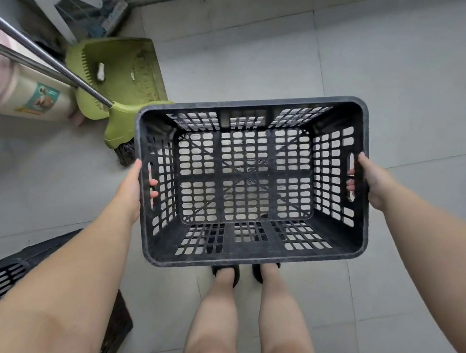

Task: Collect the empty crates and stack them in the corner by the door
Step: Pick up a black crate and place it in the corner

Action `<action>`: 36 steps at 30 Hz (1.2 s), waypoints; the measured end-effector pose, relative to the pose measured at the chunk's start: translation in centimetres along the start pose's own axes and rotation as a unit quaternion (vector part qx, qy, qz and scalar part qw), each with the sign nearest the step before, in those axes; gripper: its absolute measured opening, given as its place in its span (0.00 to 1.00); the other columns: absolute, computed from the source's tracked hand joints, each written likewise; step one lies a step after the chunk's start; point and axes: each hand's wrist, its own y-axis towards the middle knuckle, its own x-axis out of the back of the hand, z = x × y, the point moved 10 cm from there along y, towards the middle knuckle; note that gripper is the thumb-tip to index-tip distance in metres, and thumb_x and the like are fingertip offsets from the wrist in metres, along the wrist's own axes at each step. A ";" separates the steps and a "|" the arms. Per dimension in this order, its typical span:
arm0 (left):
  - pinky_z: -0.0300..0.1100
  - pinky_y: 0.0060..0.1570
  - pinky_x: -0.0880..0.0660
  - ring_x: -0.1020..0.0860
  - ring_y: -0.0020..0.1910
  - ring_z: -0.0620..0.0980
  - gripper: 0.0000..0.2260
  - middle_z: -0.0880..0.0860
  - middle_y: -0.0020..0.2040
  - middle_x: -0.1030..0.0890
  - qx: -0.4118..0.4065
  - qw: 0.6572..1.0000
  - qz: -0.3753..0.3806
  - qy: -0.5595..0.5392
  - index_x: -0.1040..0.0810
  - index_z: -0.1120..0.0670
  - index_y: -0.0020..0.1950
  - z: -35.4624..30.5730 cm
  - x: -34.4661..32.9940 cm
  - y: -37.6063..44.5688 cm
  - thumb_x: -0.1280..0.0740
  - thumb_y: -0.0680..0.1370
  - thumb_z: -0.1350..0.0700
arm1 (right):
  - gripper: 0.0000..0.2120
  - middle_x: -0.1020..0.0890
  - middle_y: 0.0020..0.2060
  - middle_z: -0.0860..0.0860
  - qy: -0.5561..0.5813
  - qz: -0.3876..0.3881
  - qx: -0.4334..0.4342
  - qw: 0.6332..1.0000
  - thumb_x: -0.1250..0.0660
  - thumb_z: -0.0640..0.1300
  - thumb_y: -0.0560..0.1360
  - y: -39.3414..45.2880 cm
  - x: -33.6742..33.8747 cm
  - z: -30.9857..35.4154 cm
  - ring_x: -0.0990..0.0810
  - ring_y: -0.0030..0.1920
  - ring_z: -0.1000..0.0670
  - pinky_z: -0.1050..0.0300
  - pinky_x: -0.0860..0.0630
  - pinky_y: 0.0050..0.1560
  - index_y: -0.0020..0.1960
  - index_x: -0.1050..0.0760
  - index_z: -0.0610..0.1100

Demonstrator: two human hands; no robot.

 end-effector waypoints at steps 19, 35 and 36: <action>0.42 0.36 0.33 0.30 0.31 0.50 0.19 0.53 0.38 0.27 -0.121 0.988 0.077 0.059 0.26 0.55 0.47 -14.2 8.6 -32.5 0.41 0.78 0.39 | 0.23 0.28 0.31 0.48 0.274 -0.068 0.032 0.959 0.40 0.63 0.77 -36.7 15.6 -2.8 0.31 0.26 0.52 0.67 0.33 0.22 0.38 0.27 0.43; 0.41 0.31 0.37 0.36 0.28 0.51 0.17 0.53 0.32 0.34 -0.202 0.942 0.136 0.232 0.32 0.55 0.40 -25.0 -9.8 -43.8 0.40 0.79 0.42 | 0.21 0.28 0.28 0.49 0.379 -0.183 0.070 0.905 0.38 0.59 0.78 -39.6 30.9 -3.2 0.34 0.25 0.51 0.60 0.35 0.28 0.38 0.25 0.42; 0.41 0.32 0.36 0.35 0.29 0.51 0.17 0.53 0.33 0.33 -0.211 0.939 0.134 0.238 0.32 0.54 0.41 -25.8 -11.3 -44.5 0.40 0.79 0.41 | 0.22 0.28 0.28 0.48 0.379 -0.186 0.072 0.903 0.38 0.59 0.78 -39.3 32.1 -2.9 0.34 0.25 0.51 0.60 0.35 0.28 0.37 0.25 0.42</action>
